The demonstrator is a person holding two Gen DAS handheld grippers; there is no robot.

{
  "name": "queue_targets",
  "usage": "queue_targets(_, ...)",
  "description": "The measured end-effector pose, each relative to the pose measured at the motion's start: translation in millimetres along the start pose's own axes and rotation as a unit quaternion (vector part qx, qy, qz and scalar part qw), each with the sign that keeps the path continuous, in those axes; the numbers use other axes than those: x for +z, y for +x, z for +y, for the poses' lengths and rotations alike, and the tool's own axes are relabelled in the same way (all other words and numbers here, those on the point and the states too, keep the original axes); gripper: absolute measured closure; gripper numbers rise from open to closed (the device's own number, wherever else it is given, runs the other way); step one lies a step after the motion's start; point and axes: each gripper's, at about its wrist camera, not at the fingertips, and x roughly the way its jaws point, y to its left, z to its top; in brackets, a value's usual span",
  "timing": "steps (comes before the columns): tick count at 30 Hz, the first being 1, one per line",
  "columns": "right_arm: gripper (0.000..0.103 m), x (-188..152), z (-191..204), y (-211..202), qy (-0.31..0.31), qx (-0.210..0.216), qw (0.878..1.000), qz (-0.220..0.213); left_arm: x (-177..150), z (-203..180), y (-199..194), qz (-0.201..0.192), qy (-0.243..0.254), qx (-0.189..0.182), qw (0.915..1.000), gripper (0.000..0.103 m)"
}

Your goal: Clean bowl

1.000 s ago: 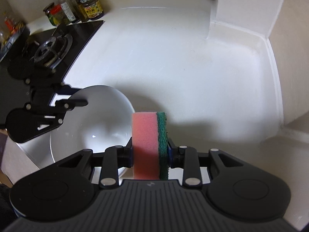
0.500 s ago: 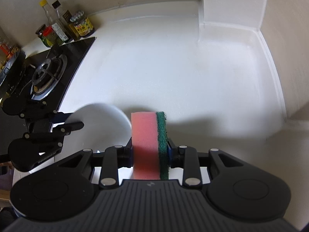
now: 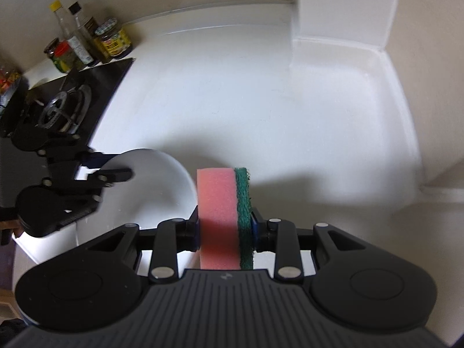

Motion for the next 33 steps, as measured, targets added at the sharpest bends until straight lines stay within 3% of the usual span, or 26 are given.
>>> queue_targets(2,0.075,-4.9,1.5,-7.5,-0.004,-0.036,0.999,-0.006,-2.2,8.5,-14.0,-0.027,-0.046,-0.005,0.9986,0.088)
queue_targets(6,0.075,-15.1,11.6,-8.7,-0.039,-0.085,0.996,-0.001,-3.9,11.5,-31.8,-0.06,-0.083,0.009,0.9947,0.088)
queue_targets(15,0.075,-24.5,16.6,-29.2,-0.009,-0.094,0.995,-0.031,-13.0,12.1,-43.3,-0.079,-0.087,0.023,0.9928,0.088)
queue_targets(18,0.075,-32.0,24.1,-47.6,-0.006,-0.113,0.991,-0.065,-22.7,8.4,-53.3,-0.084,-0.1,0.023,0.9911,0.088)
queue_targets(21,0.075,-47.9,35.2,-67.4,0.002,-0.117,0.987,-0.112,-31.2,4.4,-59.2,-0.083,-0.109,0.012,0.9906,0.088)
queue_targets(26,0.075,-83.5,54.1,-95.8,0.031,-0.121,0.975,-0.182,-47.9,-15.3,-76.8,-0.113,-0.108,-0.027,0.9873,0.088)
queue_targets(30,0.075,-119.6,63.4,-100.2,0.061,-0.13,0.97,-0.197,-57.5,-33.9,-83.1,-0.115,-0.104,-0.048,0.9867,0.088)
queue_targets(33,0.075,-140.6,67.2,-101.2,0.05,-0.139,0.969,-0.196,-62.8,-47.2,-84.1,-0.114,-0.116,-0.042,0.9858,0.088)
